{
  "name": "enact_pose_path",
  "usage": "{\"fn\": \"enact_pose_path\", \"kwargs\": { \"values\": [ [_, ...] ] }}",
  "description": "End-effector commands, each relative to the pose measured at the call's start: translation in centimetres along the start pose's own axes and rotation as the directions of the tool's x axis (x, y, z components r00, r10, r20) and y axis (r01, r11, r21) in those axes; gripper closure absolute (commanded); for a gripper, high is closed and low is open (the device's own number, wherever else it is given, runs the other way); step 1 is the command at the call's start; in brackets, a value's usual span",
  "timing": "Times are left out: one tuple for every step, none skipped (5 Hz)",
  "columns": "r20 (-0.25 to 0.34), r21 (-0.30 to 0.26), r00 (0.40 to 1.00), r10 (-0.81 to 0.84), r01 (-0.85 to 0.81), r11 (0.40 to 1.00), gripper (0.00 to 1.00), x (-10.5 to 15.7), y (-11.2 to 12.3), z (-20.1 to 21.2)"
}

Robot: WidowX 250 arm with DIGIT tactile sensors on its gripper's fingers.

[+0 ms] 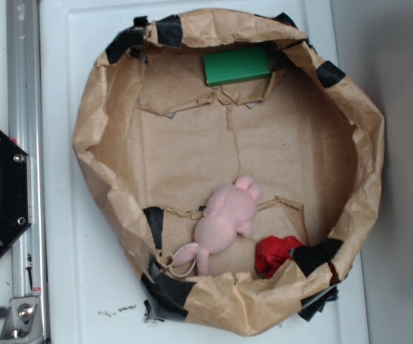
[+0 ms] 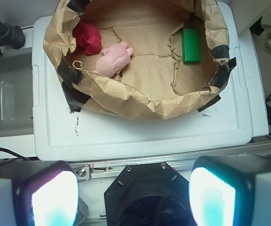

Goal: Grab the pink bunny.

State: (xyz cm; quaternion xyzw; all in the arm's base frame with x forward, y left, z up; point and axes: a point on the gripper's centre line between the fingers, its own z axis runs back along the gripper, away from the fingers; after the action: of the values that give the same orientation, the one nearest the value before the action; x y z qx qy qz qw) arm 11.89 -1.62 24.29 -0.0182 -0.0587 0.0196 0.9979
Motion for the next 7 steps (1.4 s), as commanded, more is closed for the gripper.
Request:
{"fn": "enact_pose_path", "kwargs": {
  "values": [
    [0.0,0.0,1.0,0.0,0.0,1.0,0.0,0.0,0.0,0.0],
    [0.144,-0.06,0.959,0.245,-0.238,0.969,0.0,4.7,2.0,-3.2],
    [0.174,-0.161,0.853,0.491,-0.468,0.869,0.0,9.1,3.2,-5.1],
    [0.088,-0.195,0.814,0.574,-0.55,0.812,0.0,13.4,1.9,-9.7],
    [0.01,-0.17,0.863,0.506,-0.497,0.851,0.0,14.0,-0.3,-15.0],
    [-0.01,-0.165,0.912,0.411,-0.407,0.899,0.0,13.0,-3.1,-18.9],
    [-0.137,-0.16,0.951,0.279,-0.299,0.941,0.0,11.0,-5.9,-20.7]
  ]
}}
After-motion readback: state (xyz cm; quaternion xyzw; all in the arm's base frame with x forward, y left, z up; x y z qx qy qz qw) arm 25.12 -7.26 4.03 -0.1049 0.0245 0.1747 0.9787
